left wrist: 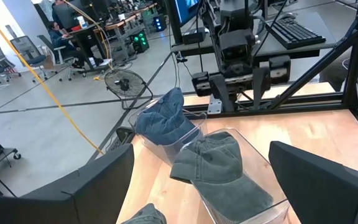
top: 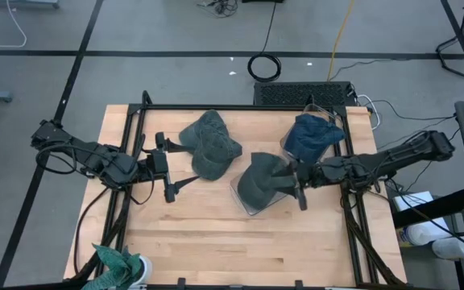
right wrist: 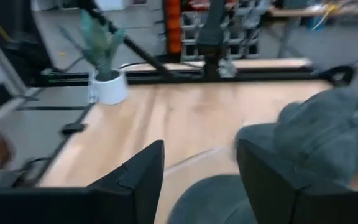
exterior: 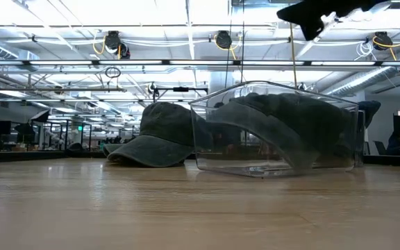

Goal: Pick & Place hat
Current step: Put the bottom gray cap into the bottom transparent bin

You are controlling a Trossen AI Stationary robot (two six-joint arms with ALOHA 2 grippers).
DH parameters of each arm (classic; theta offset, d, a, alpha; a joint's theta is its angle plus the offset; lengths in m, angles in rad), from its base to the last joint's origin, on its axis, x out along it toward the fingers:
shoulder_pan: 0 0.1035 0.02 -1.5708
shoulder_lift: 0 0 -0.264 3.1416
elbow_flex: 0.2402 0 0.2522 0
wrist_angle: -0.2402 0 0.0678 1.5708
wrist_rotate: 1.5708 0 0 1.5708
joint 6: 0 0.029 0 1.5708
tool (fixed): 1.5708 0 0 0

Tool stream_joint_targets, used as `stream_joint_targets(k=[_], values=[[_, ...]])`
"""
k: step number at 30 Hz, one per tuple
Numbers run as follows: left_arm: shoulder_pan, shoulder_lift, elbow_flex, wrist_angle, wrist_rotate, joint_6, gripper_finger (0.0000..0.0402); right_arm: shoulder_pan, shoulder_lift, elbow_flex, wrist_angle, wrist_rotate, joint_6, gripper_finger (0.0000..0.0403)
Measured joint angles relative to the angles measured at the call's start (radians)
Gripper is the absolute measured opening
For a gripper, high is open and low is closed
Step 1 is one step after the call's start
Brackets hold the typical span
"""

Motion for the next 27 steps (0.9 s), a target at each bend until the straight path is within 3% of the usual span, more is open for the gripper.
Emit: stream_joint_targets(k=[5,12,19,27], values=[[0.000,0.000,0.000,0.000,0.000,0.000,0.0379,0.000,0.099,0.012,0.044,0.137,-0.104,0.0144],[0.000,0.000,0.000,0.000,0.000,0.000,0.0379,0.000,0.211,0.098,-0.035,0.224,-0.144,0.0012],[0.000,0.000,0.000,0.000,0.000,0.000,0.0379,-0.052,0.321,0.132,-0.156,0.274,-0.123,0.0001],[0.000,0.000,0.000,0.000,0.000,0.000,0.0379,-0.143,0.394,0.133,-0.270,0.182,-0.088,0.0000]])
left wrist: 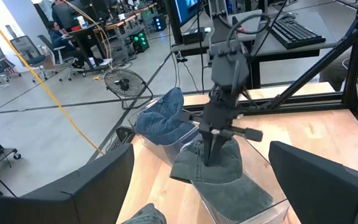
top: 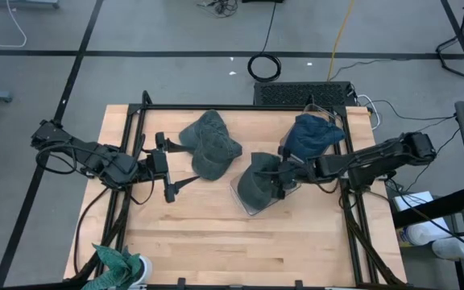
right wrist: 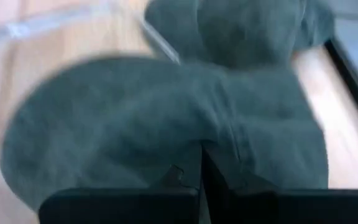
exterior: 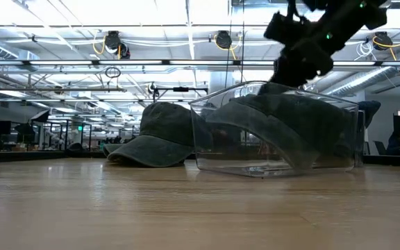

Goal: Pick & Place hat
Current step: Put the bottom gray cap into the bottom transparent bin

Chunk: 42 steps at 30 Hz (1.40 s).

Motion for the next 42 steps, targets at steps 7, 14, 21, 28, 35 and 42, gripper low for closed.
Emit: stream_joint_targets(k=[7,14,21,28,35,42], values=[[0.000,0.000,0.000,0.000,0.000,0.000,0.0379,-0.068,0.051,0.000,-0.174,-0.145,0.085,0.0000],[0.000,0.000,0.000,0.000,0.000,0.000,0.0379,-0.099,0.111,-0.002,-0.180,-0.257,0.116,0.0000],[0.000,0.000,0.000,0.000,0.000,0.000,0.0379,-0.122,0.133,-0.003,-0.191,-0.282,0.126,0.0000],[0.000,0.000,0.000,0.000,0.000,0.000,0.0379,-0.097,0.014,-0.001,-0.210,-0.269,0.127,0.0000],[0.000,0.000,0.000,0.000,0.000,0.000,0.0379,-0.020,-0.094,0.000,-0.205,-0.121,0.108,0.0000],[0.000,0.000,0.000,0.000,0.000,0.000,0.0379,0.032,-0.111,0.000,-0.051,0.031,0.077,0.0000]])
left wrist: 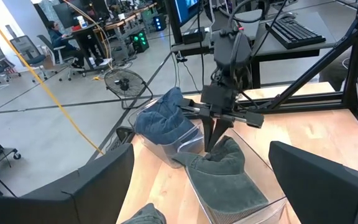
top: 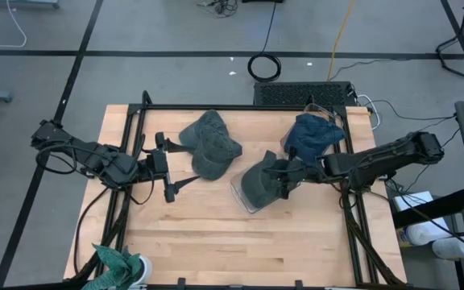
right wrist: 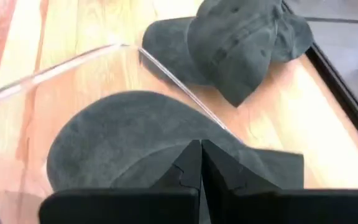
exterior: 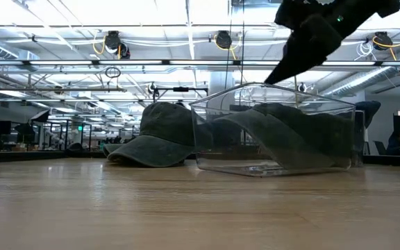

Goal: Pick & Place hat
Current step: Put the bottom gray cap into the bottom transparent bin

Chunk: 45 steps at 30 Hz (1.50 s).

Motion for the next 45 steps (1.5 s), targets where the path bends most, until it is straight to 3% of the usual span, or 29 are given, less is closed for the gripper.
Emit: stream_joint_targets(k=[5,12,19,45], values=[[0.000,0.000,0.000,0.000,0.000,0.000,0.0379,-0.012,0.076,0.000,0.015,-0.004,-0.031,0.0000],[0.000,0.000,0.000,0.000,0.000,0.000,0.0379,-0.090,0.228,0.003,0.050,-0.257,-0.057,0.0000],[0.000,0.000,0.000,0.000,0.000,0.000,0.0379,-0.143,0.300,0.001,0.023,-0.364,-0.035,0.0000],[0.000,0.000,0.000,0.000,0.000,0.000,0.0379,-0.126,0.148,-0.001,0.019,-0.353,-0.008,0.0000]])
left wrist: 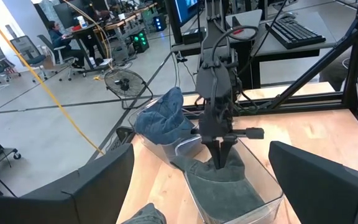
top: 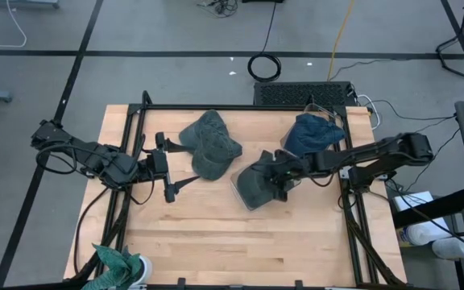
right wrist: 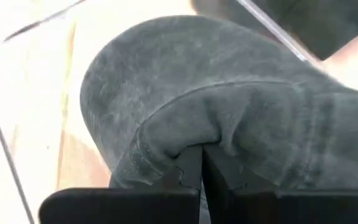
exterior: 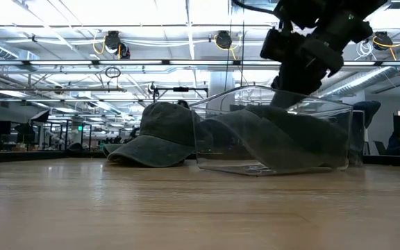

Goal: Pick & Place hat
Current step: Put the bottom gray cap into the bottom transparent bin

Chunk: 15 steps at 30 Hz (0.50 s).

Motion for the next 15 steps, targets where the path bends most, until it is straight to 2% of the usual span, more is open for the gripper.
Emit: stream_joint_targets(k=[15], values=[[0.000,0.000,0.000,0.000,0.000,0.000,0.0379,0.000,-0.146,0.000,0.015,0.018,0.064,0.0000]])
